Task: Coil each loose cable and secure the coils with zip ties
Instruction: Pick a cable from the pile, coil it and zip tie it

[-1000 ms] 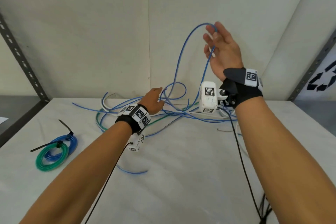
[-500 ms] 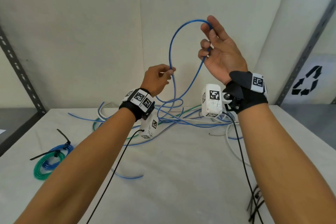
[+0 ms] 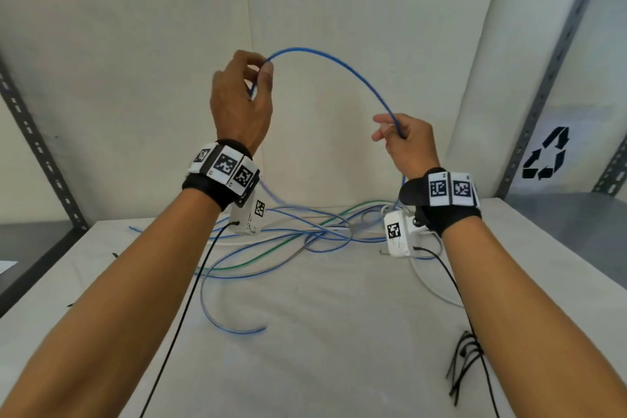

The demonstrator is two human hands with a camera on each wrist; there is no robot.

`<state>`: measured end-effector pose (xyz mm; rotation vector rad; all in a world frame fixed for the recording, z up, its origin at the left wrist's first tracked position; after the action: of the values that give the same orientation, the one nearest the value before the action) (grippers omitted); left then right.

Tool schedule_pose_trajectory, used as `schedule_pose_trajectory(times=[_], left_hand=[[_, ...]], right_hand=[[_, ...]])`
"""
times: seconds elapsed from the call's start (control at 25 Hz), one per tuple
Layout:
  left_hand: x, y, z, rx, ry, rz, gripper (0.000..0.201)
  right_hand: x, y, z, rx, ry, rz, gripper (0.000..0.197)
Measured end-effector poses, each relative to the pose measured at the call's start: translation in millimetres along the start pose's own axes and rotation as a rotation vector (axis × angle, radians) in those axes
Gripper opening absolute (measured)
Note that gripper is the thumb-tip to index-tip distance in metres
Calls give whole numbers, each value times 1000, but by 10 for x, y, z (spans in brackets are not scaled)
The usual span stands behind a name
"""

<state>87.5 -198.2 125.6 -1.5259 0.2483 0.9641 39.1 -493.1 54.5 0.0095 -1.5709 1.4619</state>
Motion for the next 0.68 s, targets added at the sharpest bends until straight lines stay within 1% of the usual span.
schedule_pose_trajectory(times=[0.04,0.08,0.12,0.16,0.2,0.24,0.28,0.32,0.36,0.4,0.44,0.48,0.52,0.56,0.6,0.64,0.68], left_hand=[[71,42,-52,89,95,50,19],[204,90,-110,168,160,134,16],[347,150,-160,215,200,231,15],[492,212,-201,230,230,340,16],[626,277,-230,228,277,444,16],[735,339,-261,214,331,539,17],[831,389,-283,189,383,629,18],[902,423,-287,155,429,706,19],[971,445,-274,113,476,774,20],[1035,456,-255,68,525,820,20],[1084,460,-221,19,573,851,20],[1147,461,-199,-27,606,871,20],[1198,469,-186,-60,621,883,21],[1222,487,-180,-77,621,878,21],[1249,513,-187,-77,623,867,21],[1253,548,-199,-66,630,856,19],[1270,584,-213,-41,645,843,16]], right_hand=[[-83,73,-90,48,3,-37,23],[-146,163,-208,114,2,-89,23],[-199,264,-329,188,-10,-140,24],[-238,367,-440,260,-1,-191,27],[-251,455,-536,321,36,-224,36],[-253,517,-588,352,110,-225,49],[-236,547,-611,337,191,-190,60],[-183,557,-607,268,252,-128,62],[-111,565,-579,149,284,-59,55],[-34,581,-542,13,281,-20,39],[-8,604,-523,-84,202,-43,24],[-30,629,-557,-118,53,-141,28],[-81,679,-647,-92,-150,-286,41],[-97,740,-761,-34,-350,-413,52],[-83,779,-866,20,-494,-489,57],[-67,792,-946,57,-556,-500,54],[-57,804,-1021,69,-568,-469,45]])
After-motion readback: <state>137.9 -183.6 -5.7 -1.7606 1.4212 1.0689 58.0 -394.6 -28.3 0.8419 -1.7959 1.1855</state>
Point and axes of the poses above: each hand's wrist, its own y-axis away from the middle knuckle, its own z-axis out of the back of the hand, x = y × z, the point moved 6 cm from there along -y, towards the middle knuckle, and after that the axes turned 13 degrees about z, right-handed, at the moved point
